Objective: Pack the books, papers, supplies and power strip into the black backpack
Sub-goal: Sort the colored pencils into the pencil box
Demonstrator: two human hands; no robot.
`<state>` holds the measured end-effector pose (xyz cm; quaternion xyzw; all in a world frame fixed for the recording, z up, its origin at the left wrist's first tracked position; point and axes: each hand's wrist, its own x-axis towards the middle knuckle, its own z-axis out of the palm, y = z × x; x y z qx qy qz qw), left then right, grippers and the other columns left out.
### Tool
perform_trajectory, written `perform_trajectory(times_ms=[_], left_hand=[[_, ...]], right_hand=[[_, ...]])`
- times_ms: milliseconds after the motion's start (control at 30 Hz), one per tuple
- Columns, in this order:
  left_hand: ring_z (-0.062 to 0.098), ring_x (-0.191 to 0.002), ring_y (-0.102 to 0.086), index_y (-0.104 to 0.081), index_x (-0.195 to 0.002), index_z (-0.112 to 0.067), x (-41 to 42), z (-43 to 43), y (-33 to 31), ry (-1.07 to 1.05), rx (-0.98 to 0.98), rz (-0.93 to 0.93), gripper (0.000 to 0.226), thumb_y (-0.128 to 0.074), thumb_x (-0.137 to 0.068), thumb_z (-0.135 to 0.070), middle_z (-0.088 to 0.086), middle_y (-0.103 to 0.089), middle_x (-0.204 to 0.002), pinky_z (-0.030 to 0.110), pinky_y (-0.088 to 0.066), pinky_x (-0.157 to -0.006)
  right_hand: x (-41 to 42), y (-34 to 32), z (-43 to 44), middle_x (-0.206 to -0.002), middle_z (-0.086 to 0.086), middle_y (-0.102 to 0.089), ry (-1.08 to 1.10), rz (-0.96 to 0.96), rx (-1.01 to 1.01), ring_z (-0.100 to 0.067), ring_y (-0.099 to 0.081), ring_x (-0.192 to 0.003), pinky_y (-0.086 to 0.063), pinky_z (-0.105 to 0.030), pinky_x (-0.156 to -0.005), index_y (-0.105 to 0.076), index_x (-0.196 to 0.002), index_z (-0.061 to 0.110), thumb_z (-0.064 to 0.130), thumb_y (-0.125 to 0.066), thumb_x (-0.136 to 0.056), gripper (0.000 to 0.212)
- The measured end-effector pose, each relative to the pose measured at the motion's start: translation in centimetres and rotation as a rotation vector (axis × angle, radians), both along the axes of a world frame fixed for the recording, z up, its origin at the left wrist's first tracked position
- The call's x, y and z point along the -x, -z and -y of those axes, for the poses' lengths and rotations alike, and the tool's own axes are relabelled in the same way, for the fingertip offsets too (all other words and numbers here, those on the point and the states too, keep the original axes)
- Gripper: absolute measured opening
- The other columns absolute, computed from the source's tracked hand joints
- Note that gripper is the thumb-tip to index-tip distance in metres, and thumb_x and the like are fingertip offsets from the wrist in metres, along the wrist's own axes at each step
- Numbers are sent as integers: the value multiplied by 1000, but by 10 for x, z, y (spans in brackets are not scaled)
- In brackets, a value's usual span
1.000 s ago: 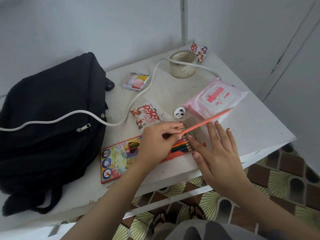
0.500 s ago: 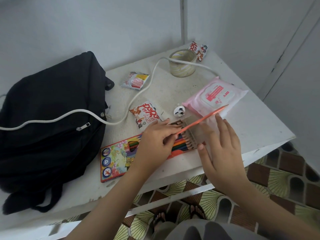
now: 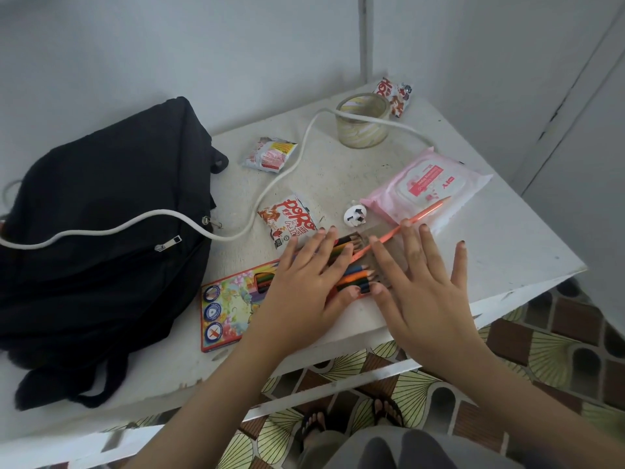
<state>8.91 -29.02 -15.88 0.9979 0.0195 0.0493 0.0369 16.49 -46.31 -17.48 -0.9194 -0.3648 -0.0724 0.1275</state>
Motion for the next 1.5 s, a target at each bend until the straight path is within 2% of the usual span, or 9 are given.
perform_trajectory(times_ms=[167, 333, 467, 633, 900, 1033, 1133, 1300, 1500], left_hand=[[23, -143, -18, -27, -147, -26, 4, 1, 2, 14, 51, 49, 59, -21, -96, -55, 10, -22, -155, 44, -7, -116], [24, -137, -32, -53, -133, -18, 4, 1, -2, 16, 109, 141, 51, -38, -94, -46, 10, -40, -146, 41, -15, -115], [21, -130, -40, -64, -109, -16, 6, 1, -5, -28, 167, 206, 36, -48, -89, -41, 6, -54, -134, 39, -21, -114], [23, -138, -28, -44, -136, -31, 9, 1, -5, -36, 132, 88, 55, -42, -88, -57, 3, -39, -146, 45, -17, -115], [29, -130, -40, -50, -130, -34, 15, -5, -2, 26, 146, 99, 52, -44, -86, -61, 7, -47, -141, 45, -29, -107], [32, -128, -42, -55, -126, -35, 24, -6, 0, 44, 141, 104, 48, -41, -88, -62, 5, -49, -139, 44, -30, -103], [30, -126, -44, -59, -124, -33, 26, -7, -1, 18, 126, 91, 50, -42, -87, -62, 4, -50, -139, 42, -30, -101], [27, -127, -43, -62, -123, -27, 24, -10, 1, -1, 178, 89, 57, -47, -82, -64, 4, -48, -140, 43, -32, -102], [21, -130, -41, -64, -120, -23, 24, -12, 2, -8, 294, 154, 60, -57, -76, -63, 3, -48, -139, 39, -31, -105]], right_hand=[[0, -7, 2, -151, -12, -34, -53, -27, -1, -28, -19, -144, -1, -59, -112, -27, -148, 27, 48, -23, -96, 56], [-12, -20, 5, -140, 1, -48, -162, -104, -182, -22, -31, -138, -6, -52, -115, -23, -148, 27, 44, -26, -96, 55], [-20, -21, 7, -148, -4, -40, -117, -94, -166, -23, -20, -144, 3, -48, -116, -19, -150, 24, 45, -24, -96, 58], [-19, -12, 8, -148, -8, -39, -186, -89, -85, -21, -13, -143, 5, -52, -115, -22, -149, 15, 48, -18, -98, 61], [-15, -10, 5, -146, -1, -43, -304, -120, -16, -18, -9, -145, 9, -55, -114, -14, -151, 16, 48, -14, -99, 61], [-13, -12, 1, -149, 11, -27, -431, -189, -66, -8, 2, -145, 16, -45, -115, -10, -152, 16, 51, -8, -99, 63], [-11, -11, 1, -153, 6, -21, -397, -170, -109, -11, -3, -146, 9, -47, -116, -15, -151, 17, 47, -12, -99, 60], [-7, -7, 5, -151, -8, -34, -237, -92, -114, -23, -18, -144, -4, -51, -114, -40, -141, 16, 43, -15, -99, 56], [-5, -4, 6, -149, -7, -39, -277, -60, -16, -21, -18, -143, -2, -55, -113, -47, -138, 13, 44, -12, -100, 60]])
